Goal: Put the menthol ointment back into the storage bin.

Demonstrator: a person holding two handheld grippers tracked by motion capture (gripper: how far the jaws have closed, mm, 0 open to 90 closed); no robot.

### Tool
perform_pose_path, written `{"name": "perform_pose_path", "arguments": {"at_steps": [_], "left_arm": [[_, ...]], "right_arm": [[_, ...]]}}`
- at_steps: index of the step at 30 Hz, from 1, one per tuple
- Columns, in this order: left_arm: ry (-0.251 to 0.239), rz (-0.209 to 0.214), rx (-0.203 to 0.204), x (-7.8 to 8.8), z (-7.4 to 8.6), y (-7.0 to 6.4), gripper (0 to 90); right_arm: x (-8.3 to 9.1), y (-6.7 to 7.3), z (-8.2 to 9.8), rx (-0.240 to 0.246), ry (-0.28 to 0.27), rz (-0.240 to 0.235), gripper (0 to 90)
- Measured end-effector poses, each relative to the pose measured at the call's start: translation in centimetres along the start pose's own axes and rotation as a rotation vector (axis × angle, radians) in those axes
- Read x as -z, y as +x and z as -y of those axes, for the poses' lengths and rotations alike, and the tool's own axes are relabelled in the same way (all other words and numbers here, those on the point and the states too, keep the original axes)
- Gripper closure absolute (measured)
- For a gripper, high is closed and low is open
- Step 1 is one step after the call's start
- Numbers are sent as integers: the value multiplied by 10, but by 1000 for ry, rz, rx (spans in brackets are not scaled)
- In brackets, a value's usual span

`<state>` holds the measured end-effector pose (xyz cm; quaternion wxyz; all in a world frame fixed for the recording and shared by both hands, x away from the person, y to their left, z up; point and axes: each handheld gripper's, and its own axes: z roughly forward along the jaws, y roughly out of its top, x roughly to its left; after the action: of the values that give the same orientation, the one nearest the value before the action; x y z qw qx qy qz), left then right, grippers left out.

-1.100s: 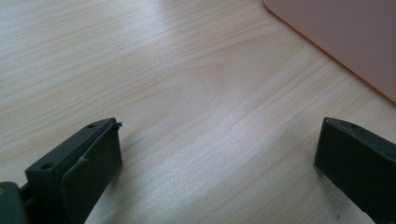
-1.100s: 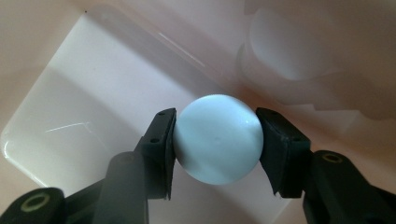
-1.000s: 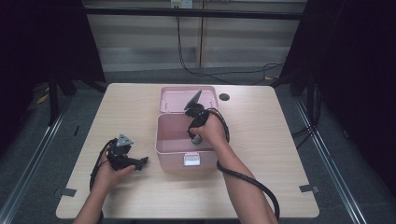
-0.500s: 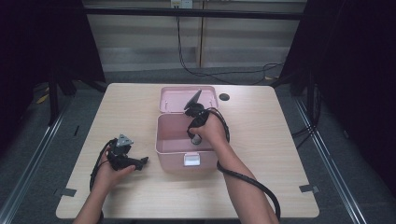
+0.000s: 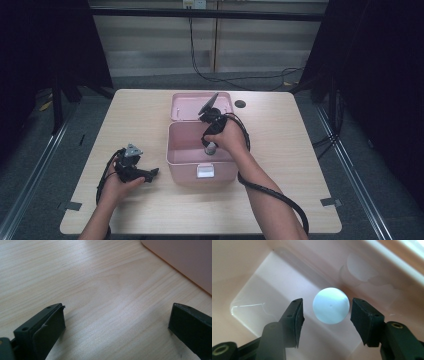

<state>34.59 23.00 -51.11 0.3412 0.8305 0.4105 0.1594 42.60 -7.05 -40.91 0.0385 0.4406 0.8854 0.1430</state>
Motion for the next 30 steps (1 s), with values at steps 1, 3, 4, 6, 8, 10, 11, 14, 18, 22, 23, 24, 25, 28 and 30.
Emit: {"name": "perform_pose_path", "arguments": {"at_steps": [1,3,4,6,8,10,11,14,18,22,23,24,25,28,30], "left_arm": [[0,0,0,0,0,0,0],[3,1,-1,0,0,0,0],[3,1,0,0,0,0,0],[3,0,-3,0,0,0,0],[2,0,-3,0,0,0,0],[1,2,-1,0,0,0,0],[4,1,-4,0,0,0,0],[2,2,-2,0,0,0,0],[4,-1,-6,0,0,0,0],[2,2,-2,0,0,0,0],[4,-1,-6,0,0,0,0],[4,-1,-6,0,0,0,0],[1,2,-1,0,0,0,0],[2,0,-3,0,0,0,0],[3,1,-4,0,0,0,0]], "right_arm": [[2,0,0,5,-6,-2,432],[6,1,1,9,-8,-1,432],[7,2,1,7,-7,-3,432],[10,4,2,16,-11,-7,433],[13,7,3,27,-8,-11,437],[16,8,4,39,-6,-16,438],[19,9,4,36,-8,-17,440],[24,11,5,49,-14,-24,453],[32,13,6,75,-27,-35,477],[41,15,10,107,-53,-40,517],[42,16,10,107,-59,-46,525],[42,16,10,107,-59,-46,525],[46,18,12,123,-66,-49,540],[49,19,13,136,-71,-55,554],[53,21,13,152,-77,-58,565]]}}
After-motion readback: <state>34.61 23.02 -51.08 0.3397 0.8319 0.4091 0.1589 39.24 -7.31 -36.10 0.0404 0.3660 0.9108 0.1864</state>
